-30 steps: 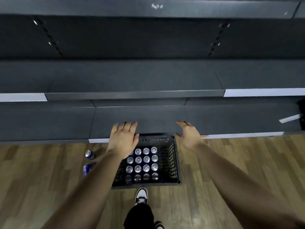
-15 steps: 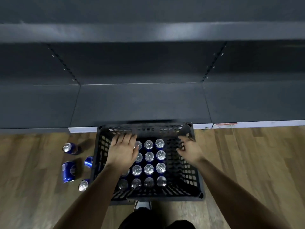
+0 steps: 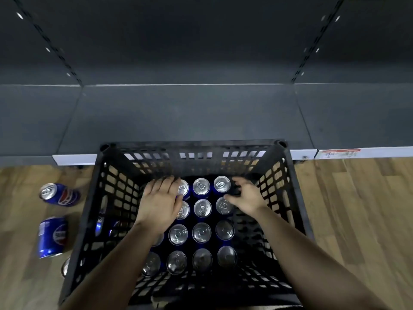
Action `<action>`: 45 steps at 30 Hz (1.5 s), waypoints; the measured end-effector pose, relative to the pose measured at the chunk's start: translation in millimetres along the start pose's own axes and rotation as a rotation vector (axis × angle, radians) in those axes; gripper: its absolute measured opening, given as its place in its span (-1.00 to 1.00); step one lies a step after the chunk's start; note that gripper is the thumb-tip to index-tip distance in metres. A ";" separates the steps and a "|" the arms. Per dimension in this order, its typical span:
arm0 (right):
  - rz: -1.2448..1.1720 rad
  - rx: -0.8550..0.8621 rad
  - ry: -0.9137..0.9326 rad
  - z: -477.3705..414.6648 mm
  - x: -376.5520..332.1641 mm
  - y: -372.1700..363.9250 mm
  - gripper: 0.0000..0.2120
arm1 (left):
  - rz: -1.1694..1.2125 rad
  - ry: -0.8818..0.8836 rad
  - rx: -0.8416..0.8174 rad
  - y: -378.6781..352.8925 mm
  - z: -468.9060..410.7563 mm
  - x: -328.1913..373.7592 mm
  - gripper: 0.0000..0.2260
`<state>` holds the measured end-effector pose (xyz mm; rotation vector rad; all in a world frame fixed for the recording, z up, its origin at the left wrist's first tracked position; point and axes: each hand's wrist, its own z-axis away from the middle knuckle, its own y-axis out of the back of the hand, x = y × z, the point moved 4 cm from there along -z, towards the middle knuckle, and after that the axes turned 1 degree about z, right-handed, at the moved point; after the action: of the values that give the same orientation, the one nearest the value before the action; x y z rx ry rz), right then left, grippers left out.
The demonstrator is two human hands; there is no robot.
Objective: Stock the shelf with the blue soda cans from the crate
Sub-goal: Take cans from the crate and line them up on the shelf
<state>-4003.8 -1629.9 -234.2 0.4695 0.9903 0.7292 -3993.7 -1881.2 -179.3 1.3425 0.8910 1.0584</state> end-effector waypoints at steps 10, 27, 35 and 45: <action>-0.136 0.025 -0.037 -37.8 2.5 -33.2 -0.14 | 0.036 0.000 0.065 -18.2 -11.1 -16.5 -0.55; -0.245 0.197 -0.005 -2.6 -22.1 14.7 -0.41 | 0.016 -0.019 0.052 13.6 -11.5 -9.6 -0.56; -0.236 0.193 0.074 87.9 -109.3 125.2 -0.51 | 0.022 -0.051 0.064 161.5 -0.8 24.8 -0.55; -0.255 0.262 0.233 230.6 -272.6 319.3 -0.56 | -0.006 -0.104 0.172 417.7 15.8 65.5 -0.55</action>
<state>-4003.4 -1622.9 244.8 0.4802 1.3466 0.4314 -3992.2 -1849.5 242.6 1.5224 0.9240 0.9147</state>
